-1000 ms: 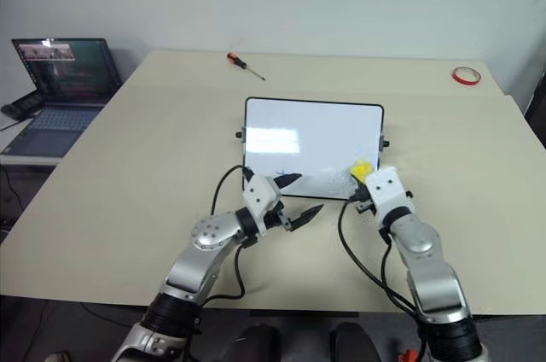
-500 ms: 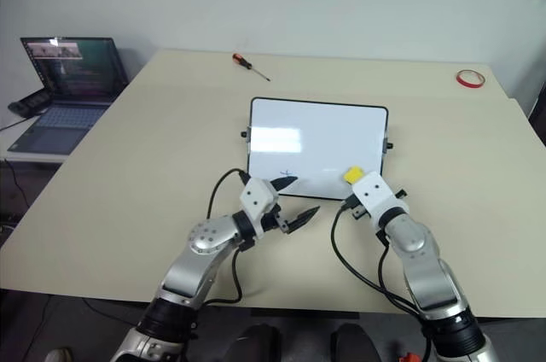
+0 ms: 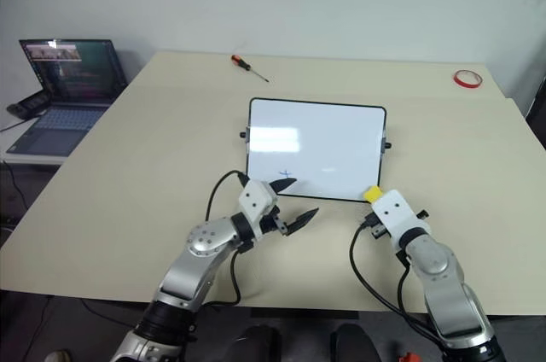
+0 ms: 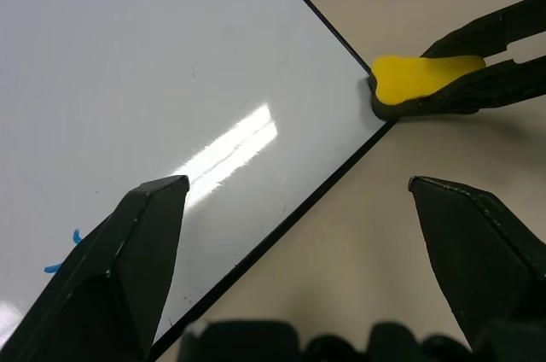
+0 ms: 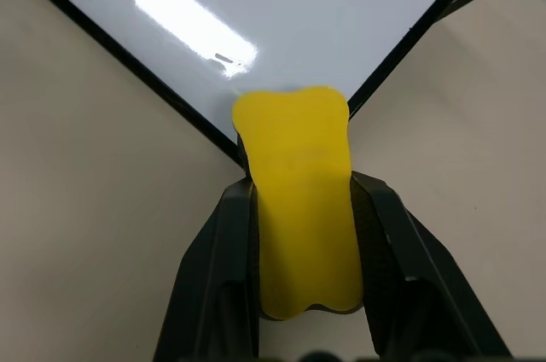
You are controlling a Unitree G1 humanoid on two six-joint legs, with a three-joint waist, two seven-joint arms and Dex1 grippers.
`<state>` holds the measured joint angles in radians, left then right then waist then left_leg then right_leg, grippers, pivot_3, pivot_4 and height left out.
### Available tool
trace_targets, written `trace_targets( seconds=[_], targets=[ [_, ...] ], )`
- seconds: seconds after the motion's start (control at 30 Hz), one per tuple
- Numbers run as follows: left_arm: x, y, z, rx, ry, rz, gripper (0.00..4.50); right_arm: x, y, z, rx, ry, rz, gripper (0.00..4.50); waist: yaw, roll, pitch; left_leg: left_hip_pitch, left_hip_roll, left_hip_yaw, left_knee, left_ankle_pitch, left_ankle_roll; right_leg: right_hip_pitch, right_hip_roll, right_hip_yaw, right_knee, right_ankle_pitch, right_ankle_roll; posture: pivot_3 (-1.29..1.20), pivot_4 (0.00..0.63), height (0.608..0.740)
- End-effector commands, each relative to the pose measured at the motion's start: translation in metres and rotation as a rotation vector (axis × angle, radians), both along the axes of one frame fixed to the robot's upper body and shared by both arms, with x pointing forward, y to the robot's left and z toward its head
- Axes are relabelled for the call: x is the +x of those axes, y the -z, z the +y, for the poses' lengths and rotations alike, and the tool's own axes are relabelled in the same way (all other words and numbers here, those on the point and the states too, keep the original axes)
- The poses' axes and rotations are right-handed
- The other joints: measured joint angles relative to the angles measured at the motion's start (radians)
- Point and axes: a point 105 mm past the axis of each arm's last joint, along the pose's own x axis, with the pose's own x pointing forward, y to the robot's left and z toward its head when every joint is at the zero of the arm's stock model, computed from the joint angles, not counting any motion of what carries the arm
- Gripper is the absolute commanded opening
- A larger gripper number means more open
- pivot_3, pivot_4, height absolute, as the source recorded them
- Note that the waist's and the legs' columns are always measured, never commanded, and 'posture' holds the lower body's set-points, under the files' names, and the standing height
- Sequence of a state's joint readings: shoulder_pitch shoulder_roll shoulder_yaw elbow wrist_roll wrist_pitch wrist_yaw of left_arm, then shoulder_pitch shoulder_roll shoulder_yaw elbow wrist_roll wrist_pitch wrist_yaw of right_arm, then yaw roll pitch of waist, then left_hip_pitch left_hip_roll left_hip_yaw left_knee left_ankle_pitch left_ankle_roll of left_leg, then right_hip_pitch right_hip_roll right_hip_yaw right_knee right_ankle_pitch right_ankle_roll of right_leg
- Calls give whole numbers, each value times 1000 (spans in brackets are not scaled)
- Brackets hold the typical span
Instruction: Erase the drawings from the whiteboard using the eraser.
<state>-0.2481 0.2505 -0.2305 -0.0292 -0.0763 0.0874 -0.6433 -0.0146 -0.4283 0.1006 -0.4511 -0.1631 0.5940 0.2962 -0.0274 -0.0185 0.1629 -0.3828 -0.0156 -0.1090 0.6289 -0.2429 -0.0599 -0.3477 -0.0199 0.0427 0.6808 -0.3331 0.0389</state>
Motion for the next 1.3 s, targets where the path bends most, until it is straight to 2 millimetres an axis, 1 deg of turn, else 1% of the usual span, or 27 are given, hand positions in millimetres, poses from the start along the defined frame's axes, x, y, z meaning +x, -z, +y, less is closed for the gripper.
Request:
trace_targets(
  seconds=[0.03, 0.17, 0.3, 0.4, 0.47, 0.53, 0.67, 0.8, 0.97, 1.07, 1.2, 1.3],
  targets=[
    [-1, -12, 1, -24, -18, -47, 4500, 6, -22, -5, 51, 31, -98, 1176, 0, 0, 0, 0, 0, 0, 0, 0, 0, 0, 0, 0, 0, 0, 0, 0, 150, 740],
    [-9, -11, 14, -50, -113, -51, 4500, 9, -37, 4, 83, -20, -181, 1176, -5, 1, 0, -1, 0, 1, -1, 0, 0, -2, 0, 1, 0, 0, 0, 0, 150, 740],
    [-17, -8, 32, -61, -239, -55, 4500, 13, -43, 10, 99, -50, -215, 1176, -4, 1, 1, -4, 3, 1, -2, 0, 0, -5, 0, 1, -1, 0, 0, 0, 150, 740],
    [-17, -4, 49, -68, -355, -48, 4500, 16, -45, 16, 117, -69, -229, 1176, -2, 1, 1, -4, 3, 1, -1, 0, 0, -5, -1, 1, -1, 0, 0, 0, 150, 740],
    [-14, 4, 67, -97, -463, -19, 4500, 21, -47, 26, 128, -103, -238, 1176, -2, 1, 1, -3, 2, 1, -1, 0, 0, -4, -1, 1, 0, 0, 0, 0, 150, 740],
    [-13, 15, 76, -107, -517, 16, 4500, 27, -47, 41, 141, -148, -244, 1176, -4, 1, 1, -3, 2, 1, -1, 0, 0, -4, 0, 1, 0, 0, 0, 0, 150, 740],
    [-10, 18, 76, -112, -524, 23, 4500, 37, -52, 66, 155, -217, -267, 1176, -4, 1, 1, -3, 3, 2, -1, 0, 0, -5, 0, 1, 0, 0, -1, 0, 150, 740],
    [-5, 20, 74, -123, -513, 36, 4500, 45, -61, 97, 166, -308, -292, 1176, -3, 1, 1, -3, 2, 2, -1, 0, 0, -5, 0, 1, 0, 0, -1, 0, 150, 740],
    [-3, 19, 68, -124, -485, 33, 4500, 49, -63, 119, 159, -387, -299, 1176, -4, 1, 1, -3, 3, 1, -1, 0, 0, -5, 0, 1, -1, 0, -1, 0, 150, 740],
    [-3, 17, 67, -121, -476, 26, 4500, 50, -63, 128, 164, -426, -301, 1176, -4, 1, 1, -3, 3, 1, -1, 0, 0, -5, 0, 1, 0, 0, -1, 0, 150, 740],
    [-2, 16, 66, -120, -473, 24, 4500, 45, -56, 143, 140, -507, -287, 1176, -4, 1, 1, -3, 3, 1, -1, 0, 0, -5, 0, 1, 0, 0, -1, 0, 150, 740],
    [-2, 15, 64, -120, -468, 24, 4500, 45, -53, 150, 121, -540, -283, 1176, -4, 1, 1, -3, 3, 2, -1, 0, 0, -5, 0, 1, 0, 0, -1, 0, 150, 740]
  ],
)
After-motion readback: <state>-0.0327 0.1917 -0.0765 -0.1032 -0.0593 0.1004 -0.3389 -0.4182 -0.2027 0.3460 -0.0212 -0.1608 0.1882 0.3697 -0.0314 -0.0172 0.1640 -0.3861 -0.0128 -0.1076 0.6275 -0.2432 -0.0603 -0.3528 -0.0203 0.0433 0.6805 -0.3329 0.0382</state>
